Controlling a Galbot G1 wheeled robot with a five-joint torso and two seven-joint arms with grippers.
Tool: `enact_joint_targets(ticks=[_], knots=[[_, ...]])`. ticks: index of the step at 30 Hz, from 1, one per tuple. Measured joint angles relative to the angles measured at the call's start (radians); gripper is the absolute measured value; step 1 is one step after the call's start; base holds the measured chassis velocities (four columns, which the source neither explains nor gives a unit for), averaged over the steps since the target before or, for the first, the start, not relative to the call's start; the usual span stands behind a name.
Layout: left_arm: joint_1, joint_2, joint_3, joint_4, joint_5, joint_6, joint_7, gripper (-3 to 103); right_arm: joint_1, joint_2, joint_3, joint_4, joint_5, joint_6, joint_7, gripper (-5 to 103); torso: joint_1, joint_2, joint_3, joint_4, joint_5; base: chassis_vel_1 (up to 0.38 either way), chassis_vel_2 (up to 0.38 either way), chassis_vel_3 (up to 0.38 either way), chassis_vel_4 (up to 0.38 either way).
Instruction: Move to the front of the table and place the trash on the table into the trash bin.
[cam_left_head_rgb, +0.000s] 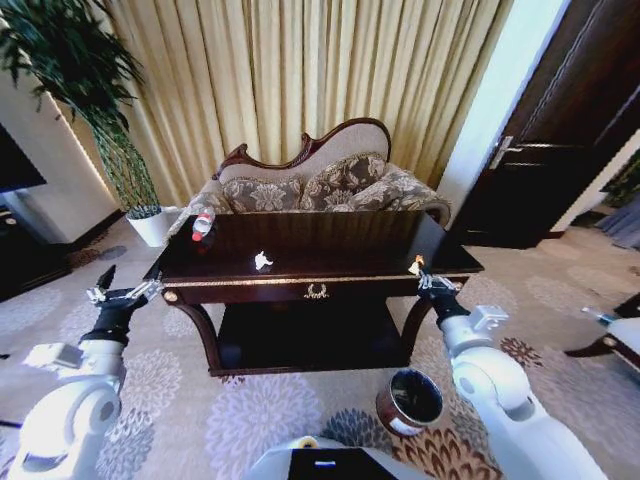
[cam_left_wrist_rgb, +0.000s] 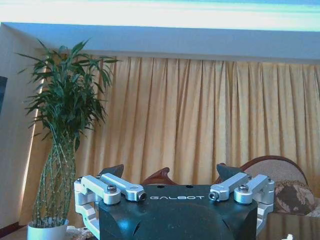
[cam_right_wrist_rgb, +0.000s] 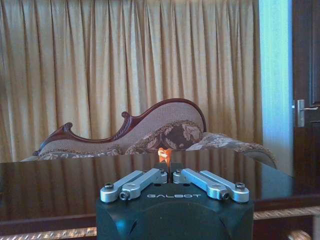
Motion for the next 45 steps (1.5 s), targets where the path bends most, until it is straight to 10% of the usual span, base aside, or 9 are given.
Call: enact_joint_targets(ticks=[11,29,45], knots=[[-0.001,-0.004,-0.005,0.006,-0.006,-0.001,0.003,100,-0.067,0.096,0.028,-0.231,-0.084,-0.140,-0.086,1,0.001,-0.001,0.001,-0.0003,0.0004,0.046,-0.057,-0.047,0.039],[0.001,-0.016,-0.011,0.017,-0.022,-0.007,0.008,100,-0.041,0.201,-0.008,-0.561,-0.288,-0.067,0.008,1,0.000,0.000,0.000,0.0000,0.0003,-0.002,0.003,0.004,-0.001],[0.003,-0.016,-0.011,0.030,-0.023,-0.018,0.014,100,-0.047,0.207,-0.033,-0.478,-0.314,0.016,0.045,60,0.000,0.000,0.000,-0.0001,0.0004,0.000,0.000,0.000,0.000]])
